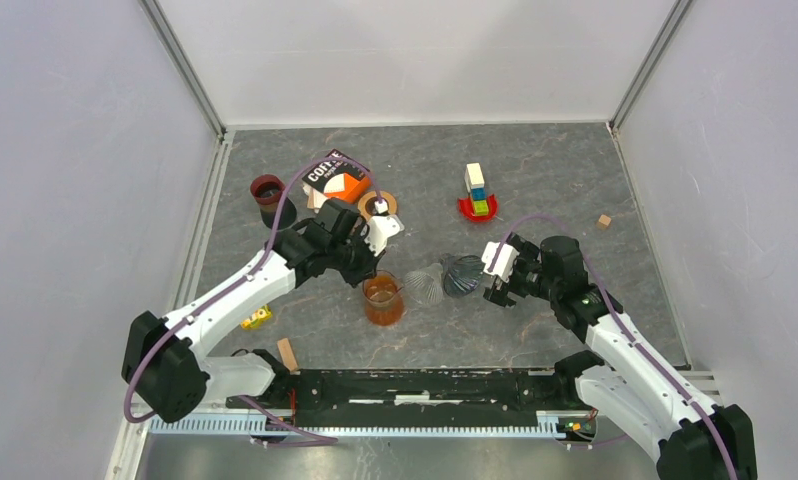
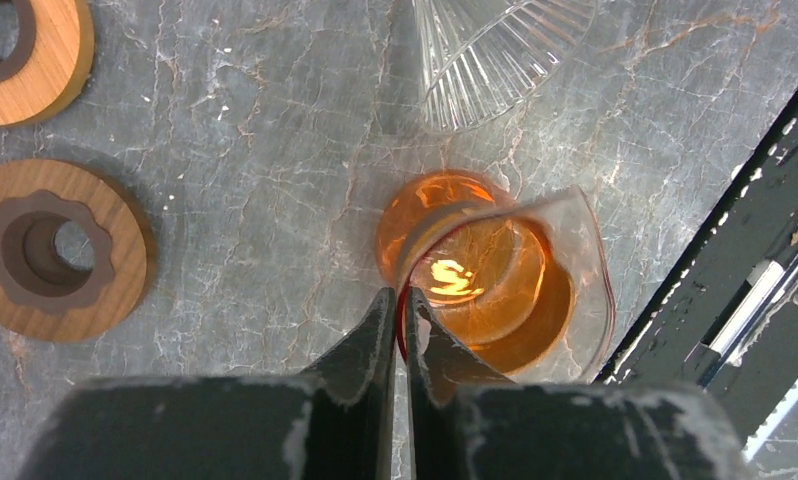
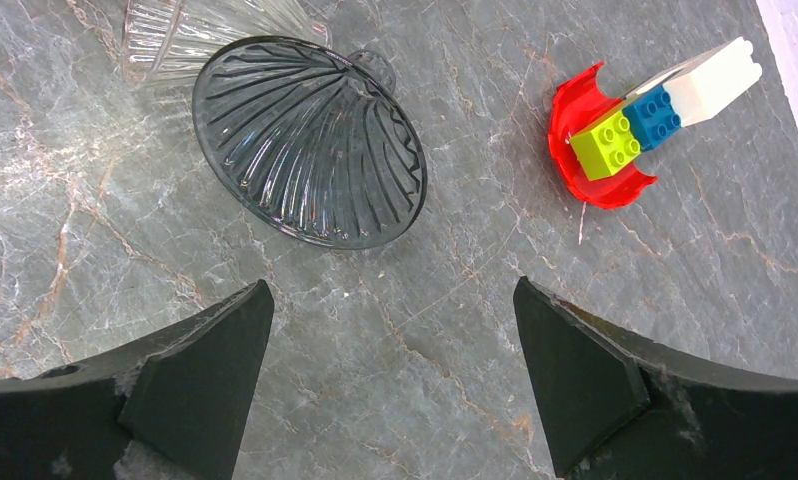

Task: Place the coffee filter in the dripper
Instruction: Adjust the coffee server at the center of the board, then pick up the dripper holder from the center of the board.

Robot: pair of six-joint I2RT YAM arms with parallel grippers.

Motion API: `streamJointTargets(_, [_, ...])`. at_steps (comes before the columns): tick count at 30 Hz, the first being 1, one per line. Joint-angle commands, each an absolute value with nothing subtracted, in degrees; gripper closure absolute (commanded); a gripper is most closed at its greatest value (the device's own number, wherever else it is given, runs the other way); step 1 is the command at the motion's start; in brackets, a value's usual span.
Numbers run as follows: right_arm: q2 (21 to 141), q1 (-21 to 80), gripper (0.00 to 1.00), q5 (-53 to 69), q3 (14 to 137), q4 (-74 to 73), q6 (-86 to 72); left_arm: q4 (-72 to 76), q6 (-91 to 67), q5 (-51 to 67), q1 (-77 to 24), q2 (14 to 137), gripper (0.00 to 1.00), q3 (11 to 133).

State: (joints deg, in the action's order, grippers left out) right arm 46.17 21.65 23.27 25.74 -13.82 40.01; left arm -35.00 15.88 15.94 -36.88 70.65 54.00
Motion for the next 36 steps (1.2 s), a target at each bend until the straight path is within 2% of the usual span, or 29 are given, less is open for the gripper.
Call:
streamJointTargets(1, [46.3,21.8,0.02,23.1,25.6,-12.0,40.7,-36.8,14.4,14.3,-37.3,68.9,0.93,53.6])
streamJointTargets(3, [46.3,21.7,0.02,23.0,25.5,-12.1,40.8,-37.6,14.4,14.2,-37.3,68.2,0.98,53.9])
streamJointTargets(8, [46.3,21.8,0.02,22.9,25.3,-12.2,41.0,-39.1,14.8,13.1,-37.3,65.7,0.98,53.5])
streamJointTargets(10, [46.7,21.8,0.02,22.8,25.3,-12.0,41.0,-39.0,14.6,12.5,-37.3,65.5,0.93,53.1])
streamJointTargets(12, [47.1,21.8,0.02,22.9,25.5,-12.2,41.0,-39.0,14.3,11.5,-37.2,65.5,0.73,53.2])
streamJointTargets(13, [47.4,21.8,0.02,23.0,25.6,-12.4,41.1,-38.7,14.1,10.9,-37.2,65.4,0.57,53.4])
streamJointTargets(16, [47.8,21.7,0.02,23.1,25.8,-12.6,41.1,-38.2,13.7,8.5,-36.9,64.9,0.31,54.3])
streamJointTargets(17, [47.9,21.9,0.02,23.2,25.8,-12.7,41.2,-38.4,13.5,7.7,-36.5,64.7,0.23,55.0])
streamJointTargets(22, [47.7,21.8,0.02,23.2,25.8,-12.7,41.2,-40.6,11.2,10.2,-28.2,64.4,0.02,60.1])
streamJointTargets(27, [47.7,21.7,0.02,23.5,25.9,-13.0,41.2,-43.3,11.7,13.8,-18.2,70.0,0.00,64.7])
streamJointTargets(30, [47.6,21.8,0.02,23.7,26.1,-12.9,41.2,-41.7,14.1,12.2,-17.8,74.7,0.01,64.6])
streamJointTargets(36, [47.6,21.8,0.02,23.3,25.9,-13.3,41.6,-35.5,18.3,9.5,-17.8,83.4,0.11,64.2])
